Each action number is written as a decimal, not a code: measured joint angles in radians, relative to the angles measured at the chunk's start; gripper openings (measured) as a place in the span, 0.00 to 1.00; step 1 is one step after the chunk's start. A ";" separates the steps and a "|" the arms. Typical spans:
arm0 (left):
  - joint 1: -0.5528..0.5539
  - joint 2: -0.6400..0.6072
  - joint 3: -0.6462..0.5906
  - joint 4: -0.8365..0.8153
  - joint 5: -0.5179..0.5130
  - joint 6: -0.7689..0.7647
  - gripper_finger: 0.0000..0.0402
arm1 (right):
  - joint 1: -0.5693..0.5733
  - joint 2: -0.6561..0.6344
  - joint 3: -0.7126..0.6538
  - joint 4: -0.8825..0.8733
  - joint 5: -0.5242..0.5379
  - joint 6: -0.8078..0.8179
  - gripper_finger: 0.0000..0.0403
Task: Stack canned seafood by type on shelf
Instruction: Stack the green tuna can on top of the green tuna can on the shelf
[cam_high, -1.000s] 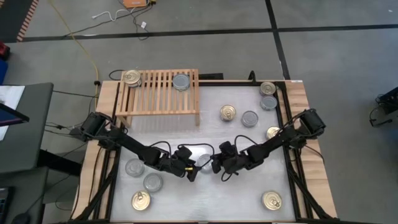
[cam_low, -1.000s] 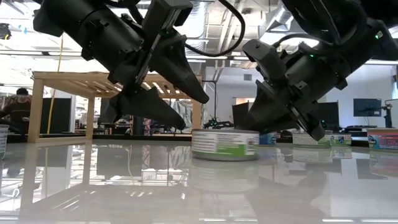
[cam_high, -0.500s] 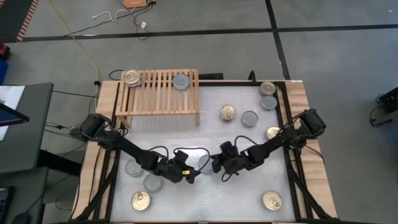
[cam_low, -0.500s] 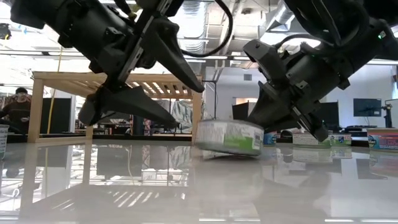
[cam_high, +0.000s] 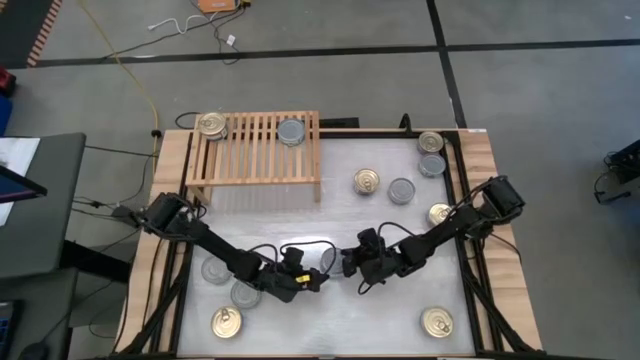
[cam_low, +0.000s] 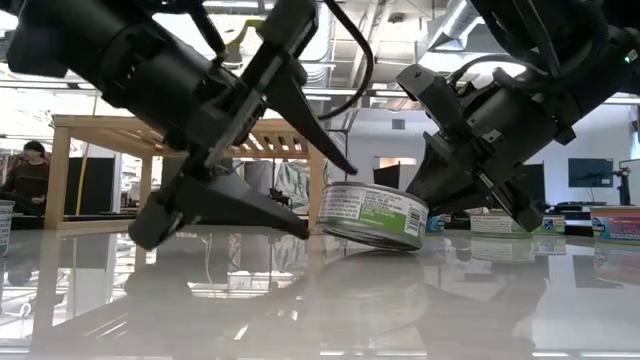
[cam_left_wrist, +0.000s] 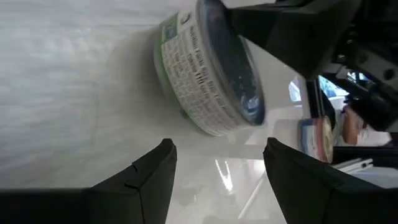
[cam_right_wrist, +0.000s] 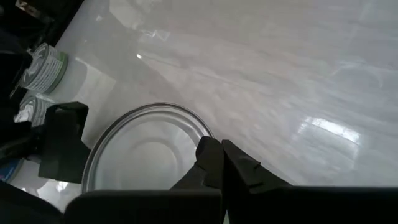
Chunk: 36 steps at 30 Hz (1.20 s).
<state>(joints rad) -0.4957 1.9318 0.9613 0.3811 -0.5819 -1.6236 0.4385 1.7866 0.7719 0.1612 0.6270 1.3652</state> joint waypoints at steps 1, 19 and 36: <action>0.000 0.002 0.001 -0.001 -0.002 -0.005 0.57 | 0.000 0.000 0.000 0.000 0.000 0.000 0.05; 0.048 0.002 0.005 0.027 -0.073 -0.017 0.57 | 0.000 0.000 -0.002 0.000 0.008 -0.003 0.05; 0.018 0.002 0.007 -0.007 -0.022 -0.064 0.57 | 0.000 0.000 0.000 0.008 0.000 0.000 0.05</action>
<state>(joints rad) -0.4779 1.9335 0.9688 0.3738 -0.6040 -1.6877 0.4381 1.7866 0.7715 0.1688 0.6268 1.3651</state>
